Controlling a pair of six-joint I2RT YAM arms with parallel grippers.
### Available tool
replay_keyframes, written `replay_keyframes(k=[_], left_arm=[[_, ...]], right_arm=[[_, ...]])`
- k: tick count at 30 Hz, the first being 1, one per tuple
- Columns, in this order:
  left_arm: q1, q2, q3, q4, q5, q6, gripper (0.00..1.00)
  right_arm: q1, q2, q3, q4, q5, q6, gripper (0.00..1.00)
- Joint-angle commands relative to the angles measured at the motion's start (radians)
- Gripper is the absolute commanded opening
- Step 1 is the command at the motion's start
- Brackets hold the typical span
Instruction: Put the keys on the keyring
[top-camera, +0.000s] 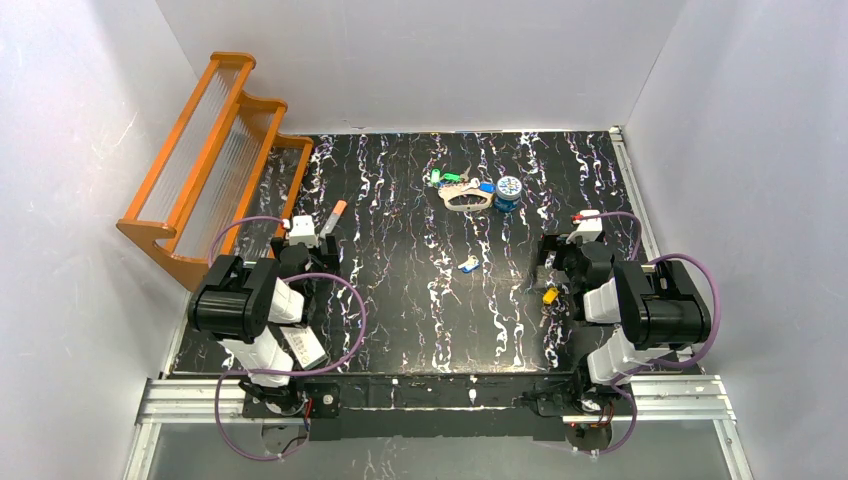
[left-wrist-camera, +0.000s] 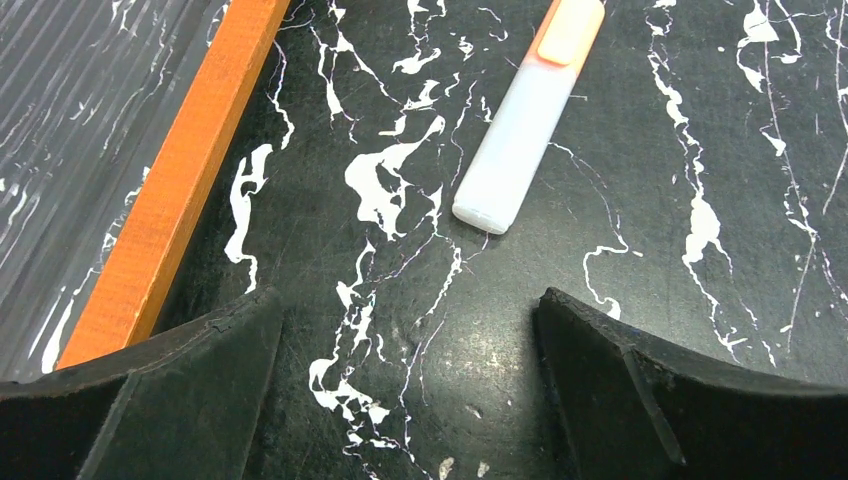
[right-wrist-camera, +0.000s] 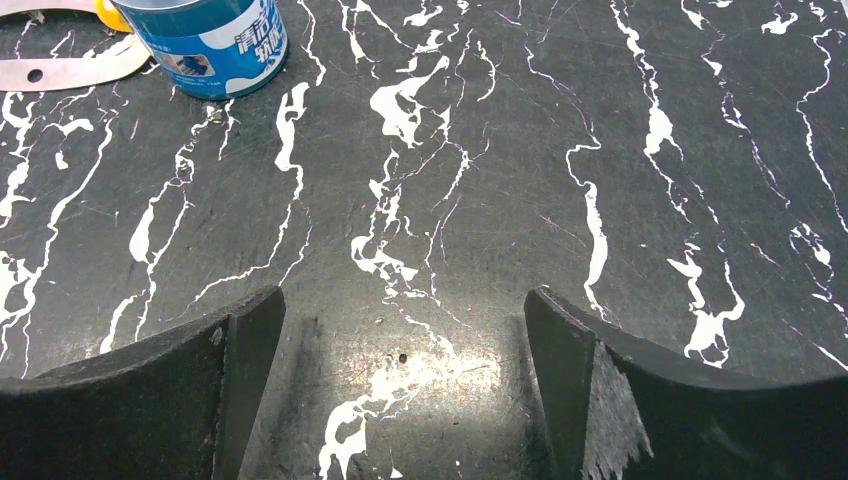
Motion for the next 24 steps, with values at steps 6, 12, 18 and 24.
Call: replay_keyframes(k=[6,12,18,24], left_arm=[[0.008,-0.003,0.01,0.006,-0.012,0.014,0.98],[0.007,-0.026,0.01,-0.001,-0.03,0.014,0.98],[0.007,-0.291,0.231,-0.621,0.003,-0.109,0.98],[0.006,-0.381,0.339,-0.836,0.233,-0.259,0.98]], right_arm=[[-0.01,0.005,0.038,0.028,0.024,0.009,0.99],[-0.012,-0.001,0.029,0.039,0.03,0.012,0.99],[-0.013,-0.156,0.145,-0.33,0.128,0.091,0.99],[-0.012,-0.251,0.321,-0.744,0.154,0.264,0.99]])
